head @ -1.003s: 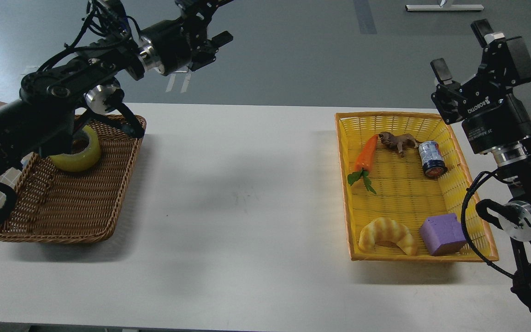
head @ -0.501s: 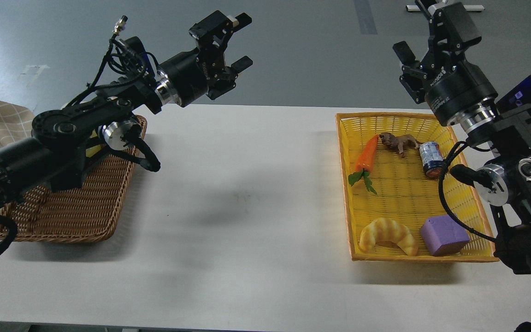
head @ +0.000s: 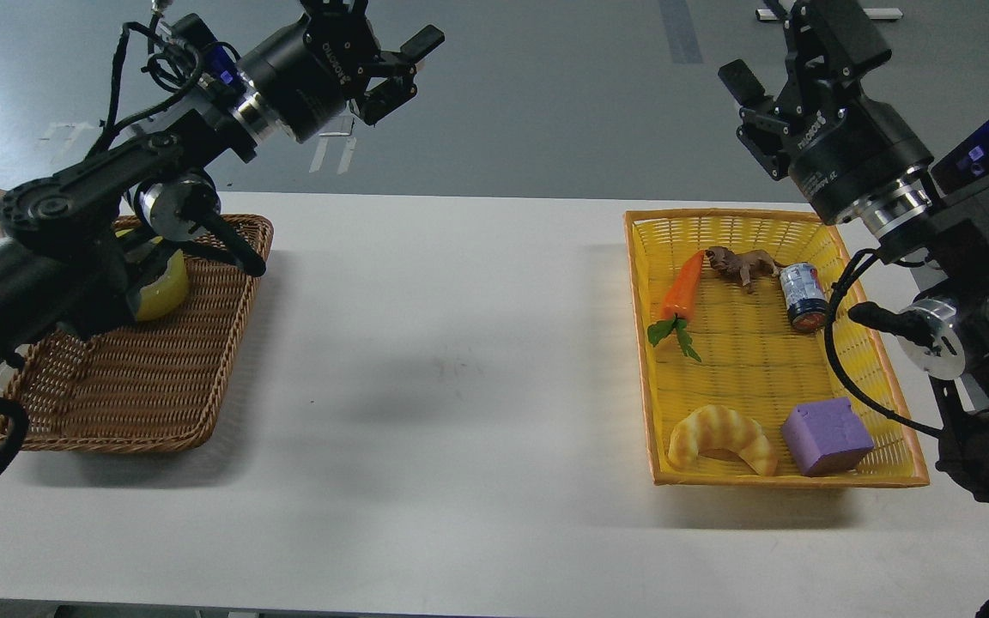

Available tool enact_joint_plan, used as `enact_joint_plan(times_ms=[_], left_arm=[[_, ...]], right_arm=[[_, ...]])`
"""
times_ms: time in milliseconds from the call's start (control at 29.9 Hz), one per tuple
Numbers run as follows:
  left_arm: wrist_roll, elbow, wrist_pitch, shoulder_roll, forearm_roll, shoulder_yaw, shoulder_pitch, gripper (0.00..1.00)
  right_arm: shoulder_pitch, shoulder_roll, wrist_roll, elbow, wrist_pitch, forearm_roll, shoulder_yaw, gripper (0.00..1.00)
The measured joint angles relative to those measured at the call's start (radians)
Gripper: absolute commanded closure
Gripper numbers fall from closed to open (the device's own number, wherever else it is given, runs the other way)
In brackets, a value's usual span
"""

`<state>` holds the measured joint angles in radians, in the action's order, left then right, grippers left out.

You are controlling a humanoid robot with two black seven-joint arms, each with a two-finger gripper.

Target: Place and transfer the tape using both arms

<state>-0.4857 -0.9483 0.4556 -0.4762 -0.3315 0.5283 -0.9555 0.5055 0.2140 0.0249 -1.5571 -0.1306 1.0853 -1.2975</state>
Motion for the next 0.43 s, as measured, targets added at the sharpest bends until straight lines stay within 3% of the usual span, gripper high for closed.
enact_joint_plan(times_ms=[100, 267, 435], left_arm=[[0.032, -0.035, -0.011, 0.027, -0.009, 0.101, 0.057, 0.02], [0.129, -0.043, -0.103, 0.067, -0.018, 0.136, 0.07, 0.02], [0.13, -0.051, -0.14, 0.055, -0.048, 0.18, 0.077, 0.02]], right_arm=[[0.008, -0.02, -0.006, 0.024, 0.0, 0.001, -0.004, 0.0], [0.037, -0.077, -0.012, 0.038, -0.001, 0.0, -0.004, 0.0], [0.041, -0.095, -0.015, 0.004, -0.003, -0.004, -0.006, 0.0]])
